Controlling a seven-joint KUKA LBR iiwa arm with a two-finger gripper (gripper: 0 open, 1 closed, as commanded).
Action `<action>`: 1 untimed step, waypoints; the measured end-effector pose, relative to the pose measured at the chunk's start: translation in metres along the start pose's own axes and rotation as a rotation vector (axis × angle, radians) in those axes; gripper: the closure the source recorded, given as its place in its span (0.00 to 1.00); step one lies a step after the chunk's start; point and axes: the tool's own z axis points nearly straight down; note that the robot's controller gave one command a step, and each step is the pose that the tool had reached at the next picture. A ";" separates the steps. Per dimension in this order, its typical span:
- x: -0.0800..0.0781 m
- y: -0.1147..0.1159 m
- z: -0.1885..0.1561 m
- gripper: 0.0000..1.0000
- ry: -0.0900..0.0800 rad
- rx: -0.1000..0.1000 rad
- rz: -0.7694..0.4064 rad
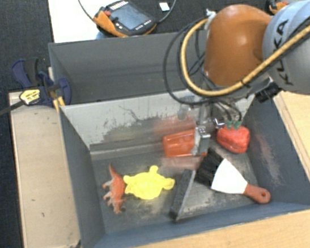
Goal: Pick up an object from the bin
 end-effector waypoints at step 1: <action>-0.002 0.000 -0.004 0.00 -0.007 0.000 0.002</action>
Offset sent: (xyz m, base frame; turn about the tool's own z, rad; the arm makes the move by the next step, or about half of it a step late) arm -0.0653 0.0613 -0.1530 0.0710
